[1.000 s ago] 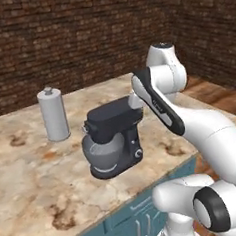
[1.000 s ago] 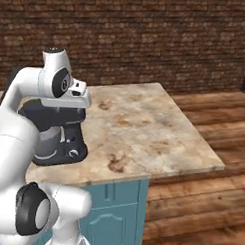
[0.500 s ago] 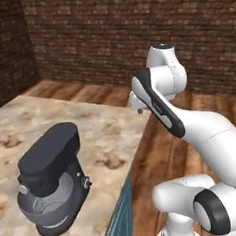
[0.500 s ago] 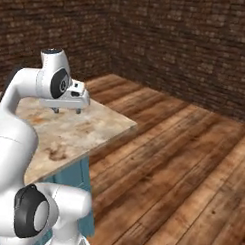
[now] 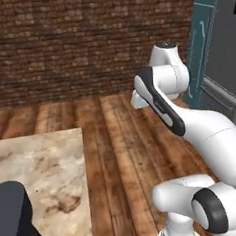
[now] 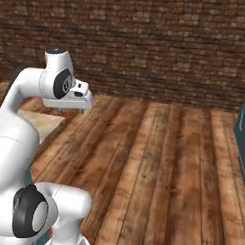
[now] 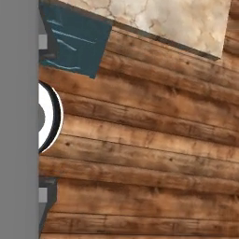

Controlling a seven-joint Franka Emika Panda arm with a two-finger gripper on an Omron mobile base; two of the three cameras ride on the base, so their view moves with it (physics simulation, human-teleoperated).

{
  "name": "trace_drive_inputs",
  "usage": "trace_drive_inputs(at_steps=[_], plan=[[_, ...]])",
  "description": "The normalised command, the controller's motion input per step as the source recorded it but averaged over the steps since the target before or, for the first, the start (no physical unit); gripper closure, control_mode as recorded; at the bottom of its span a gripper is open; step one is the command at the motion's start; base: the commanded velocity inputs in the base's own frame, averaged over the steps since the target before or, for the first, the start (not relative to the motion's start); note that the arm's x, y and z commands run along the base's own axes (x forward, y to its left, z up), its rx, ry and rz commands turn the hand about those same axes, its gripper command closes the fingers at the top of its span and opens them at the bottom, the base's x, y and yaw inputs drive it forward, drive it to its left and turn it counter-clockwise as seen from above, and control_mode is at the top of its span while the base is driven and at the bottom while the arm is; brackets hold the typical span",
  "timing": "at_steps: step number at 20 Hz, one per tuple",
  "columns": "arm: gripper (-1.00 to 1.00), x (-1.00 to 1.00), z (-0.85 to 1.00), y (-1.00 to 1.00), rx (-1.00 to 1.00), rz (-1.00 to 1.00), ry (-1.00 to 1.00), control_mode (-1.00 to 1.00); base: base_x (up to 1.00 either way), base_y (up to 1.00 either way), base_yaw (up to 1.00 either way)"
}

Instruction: Navigate to the electric kettle.

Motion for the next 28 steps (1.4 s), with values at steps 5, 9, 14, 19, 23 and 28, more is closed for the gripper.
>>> trace_drive_inputs(at_steps=[5,9,14,19,23,28], plan=[[-1.0,0.0,0.0,0.0,0.0,0.0,0.0,1.0,0.28,-0.6,-0.51],[-1.0,0.0,0.0,0.0,0.0,0.0,0.0,1.0,0.1,-0.99,-0.34],[-1.0,0.0,0.0,0.0,0.0,0.0,0.0,1.0,0.0,-1.0,-0.33],[-1.0,0.0,0.0,0.0,0.0,0.0,0.0,1.0,0.0,-0.75,-0.45],[-1.0,0.0,0.0,0.0,0.0,0.0,0.0,1.0,0.0,-0.46,-0.59],[-1.0,0.0,0.0,0.0,0.0,0.0,0.0,1.0,0.0,-0.43,-0.66]])
